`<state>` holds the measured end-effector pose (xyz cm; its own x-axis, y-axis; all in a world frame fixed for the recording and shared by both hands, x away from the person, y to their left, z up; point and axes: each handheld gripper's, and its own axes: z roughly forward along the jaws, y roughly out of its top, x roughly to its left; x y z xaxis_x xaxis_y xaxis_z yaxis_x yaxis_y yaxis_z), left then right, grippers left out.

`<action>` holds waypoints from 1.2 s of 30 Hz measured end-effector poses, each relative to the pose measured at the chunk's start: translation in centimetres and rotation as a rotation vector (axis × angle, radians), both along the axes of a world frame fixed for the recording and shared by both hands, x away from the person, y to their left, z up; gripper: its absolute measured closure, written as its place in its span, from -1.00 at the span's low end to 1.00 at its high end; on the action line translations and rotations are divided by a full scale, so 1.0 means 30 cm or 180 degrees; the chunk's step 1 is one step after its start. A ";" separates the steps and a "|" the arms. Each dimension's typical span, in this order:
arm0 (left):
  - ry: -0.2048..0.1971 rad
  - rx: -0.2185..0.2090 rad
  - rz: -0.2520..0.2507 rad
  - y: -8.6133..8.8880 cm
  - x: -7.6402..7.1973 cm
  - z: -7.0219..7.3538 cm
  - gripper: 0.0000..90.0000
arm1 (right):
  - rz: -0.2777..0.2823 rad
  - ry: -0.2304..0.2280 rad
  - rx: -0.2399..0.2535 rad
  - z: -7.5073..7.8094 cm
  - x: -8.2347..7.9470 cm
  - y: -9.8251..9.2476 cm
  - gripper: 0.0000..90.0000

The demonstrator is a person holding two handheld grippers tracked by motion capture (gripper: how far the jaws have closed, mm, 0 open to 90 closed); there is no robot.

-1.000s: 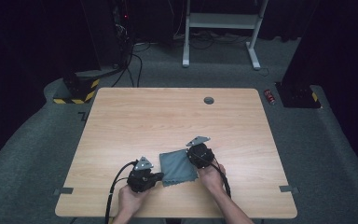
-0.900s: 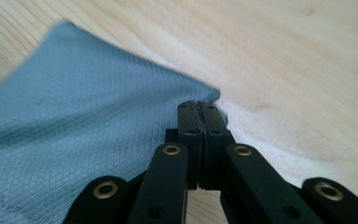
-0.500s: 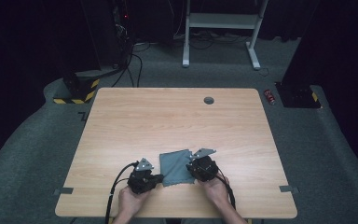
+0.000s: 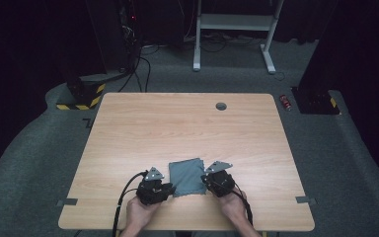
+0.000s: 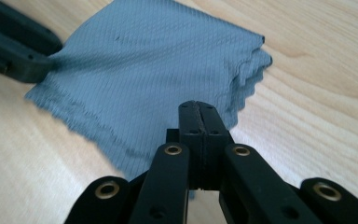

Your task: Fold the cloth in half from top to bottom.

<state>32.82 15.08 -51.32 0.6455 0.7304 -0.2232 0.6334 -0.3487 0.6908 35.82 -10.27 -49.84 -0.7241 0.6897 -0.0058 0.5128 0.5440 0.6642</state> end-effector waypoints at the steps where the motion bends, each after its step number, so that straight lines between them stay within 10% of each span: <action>1: -0.0002 -0.0005 0.0005 0.000 0.002 0.002 0.55 | 0.0021 0.0060 -0.0003 -0.001 -0.001 -0.003 0.99; 7: -0.0001 -0.0015 0.0030 -0.005 0.006 0.007 0.47 | 0.0016 0.0135 0.0062 -0.029 -0.006 0.019 0.77; 21: -0.0076 -0.0020 0.0197 0.015 0.042 0.038 0.35 | 0.0118 -0.0059 -0.0150 0.002 -0.042 0.010 0.99; 36: 0.0070 0.0091 0.0768 0.033 0.210 0.014 0.14 | -0.0433 0.0100 0.0157 -0.006 0.191 0.036 0.35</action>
